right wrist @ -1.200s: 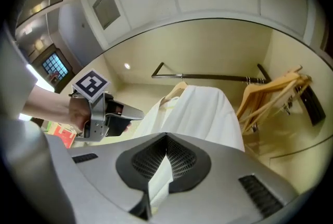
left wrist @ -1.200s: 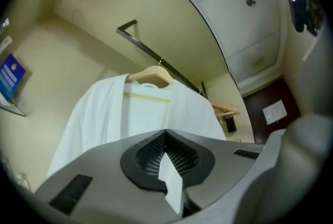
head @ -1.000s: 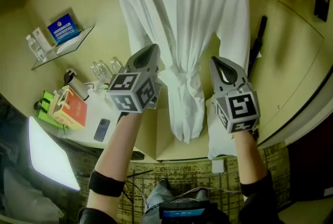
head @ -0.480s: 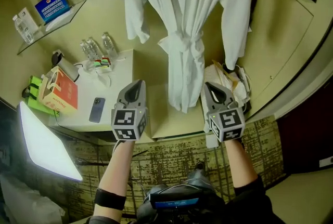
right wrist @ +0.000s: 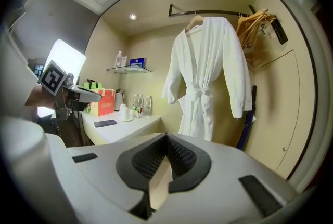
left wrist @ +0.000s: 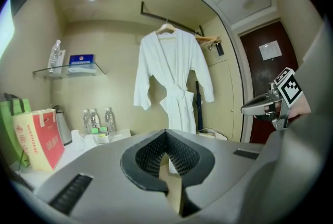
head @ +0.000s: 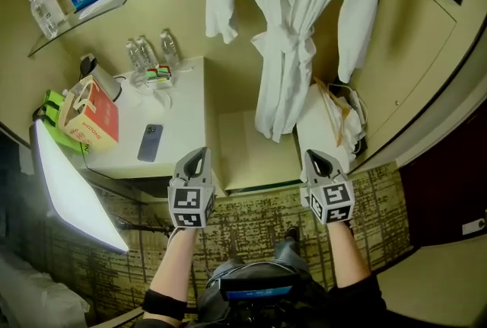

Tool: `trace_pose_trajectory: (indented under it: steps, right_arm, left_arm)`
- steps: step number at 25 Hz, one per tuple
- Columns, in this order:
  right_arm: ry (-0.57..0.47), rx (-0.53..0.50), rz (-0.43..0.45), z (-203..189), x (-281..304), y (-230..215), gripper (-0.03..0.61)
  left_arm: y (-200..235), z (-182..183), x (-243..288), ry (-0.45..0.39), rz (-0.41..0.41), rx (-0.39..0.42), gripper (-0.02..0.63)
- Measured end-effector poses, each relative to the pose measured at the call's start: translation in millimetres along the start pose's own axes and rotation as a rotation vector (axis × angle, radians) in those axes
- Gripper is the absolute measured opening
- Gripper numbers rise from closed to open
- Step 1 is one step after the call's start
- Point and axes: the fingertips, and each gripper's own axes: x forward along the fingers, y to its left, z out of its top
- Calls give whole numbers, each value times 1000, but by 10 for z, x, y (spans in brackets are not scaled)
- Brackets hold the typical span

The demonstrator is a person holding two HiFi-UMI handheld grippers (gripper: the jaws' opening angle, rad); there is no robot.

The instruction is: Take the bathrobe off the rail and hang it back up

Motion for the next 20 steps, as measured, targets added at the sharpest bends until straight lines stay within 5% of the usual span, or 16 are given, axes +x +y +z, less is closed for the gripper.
trace_pose_trajectory:
  steps: [9, 20]
  right_arm:
    - [10, 12, -7, -202, -182, 180, 17]
    - [36, 24, 16, -341, -235, 179, 17]
  left_arm:
    - [128, -351, -384, 18, 41, -97, 0]
    - [-90, -324, -516, 22, 13, -60, 0]
